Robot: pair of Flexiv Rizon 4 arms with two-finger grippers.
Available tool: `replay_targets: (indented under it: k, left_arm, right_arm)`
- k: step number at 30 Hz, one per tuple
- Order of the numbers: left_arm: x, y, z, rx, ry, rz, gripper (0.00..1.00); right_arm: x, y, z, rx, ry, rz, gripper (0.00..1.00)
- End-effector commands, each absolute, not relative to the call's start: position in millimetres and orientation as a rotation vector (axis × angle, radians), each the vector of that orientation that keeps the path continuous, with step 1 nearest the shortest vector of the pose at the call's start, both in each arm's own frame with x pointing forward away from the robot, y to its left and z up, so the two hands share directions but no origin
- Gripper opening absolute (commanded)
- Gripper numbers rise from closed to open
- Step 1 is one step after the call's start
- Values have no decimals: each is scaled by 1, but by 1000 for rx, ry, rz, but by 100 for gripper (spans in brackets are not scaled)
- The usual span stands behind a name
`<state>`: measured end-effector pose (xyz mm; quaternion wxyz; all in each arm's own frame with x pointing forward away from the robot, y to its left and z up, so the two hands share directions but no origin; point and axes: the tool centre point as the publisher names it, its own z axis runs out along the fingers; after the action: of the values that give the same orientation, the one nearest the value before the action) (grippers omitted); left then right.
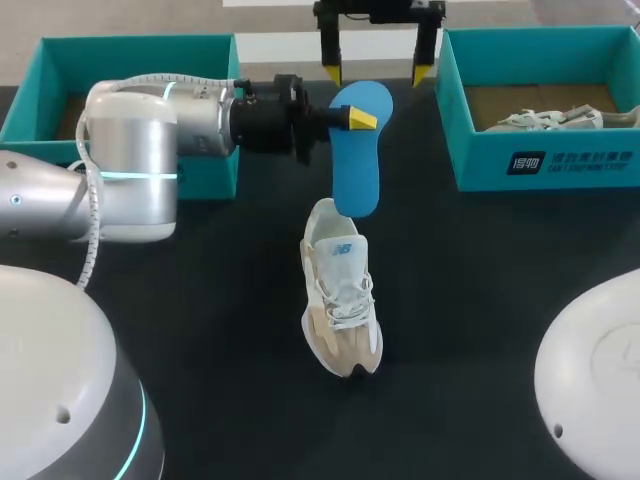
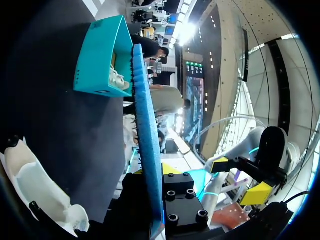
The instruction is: Take the shoe out of the shoebox, open the shoe tongue, remove and reinsert the insole, then place the shoe into the shoebox
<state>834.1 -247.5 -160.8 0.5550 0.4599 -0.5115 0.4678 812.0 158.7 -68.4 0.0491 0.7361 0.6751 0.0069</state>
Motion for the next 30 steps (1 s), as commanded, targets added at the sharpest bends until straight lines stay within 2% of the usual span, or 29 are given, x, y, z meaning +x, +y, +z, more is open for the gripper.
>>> replay_targets:
  k: [1,10,18,30]
  left_arm:
    - [834,-247,-161,1088,-1209,1105,0]
    - [834,-247,-161,1088,-1209,1105,0]
    - [834,-247,-161,1088,-1209,1105,0]
    - [834,-247,-161,1088,-1209,1105,0]
  right_arm:
    - [812,161,-67,2229,2045,1,100]
    - [813,162,-68,2257,2068,60,100]
    - [810,146,-75,2367,2140,257,100]
    - [809,120,-102,2534,2378,875,100]
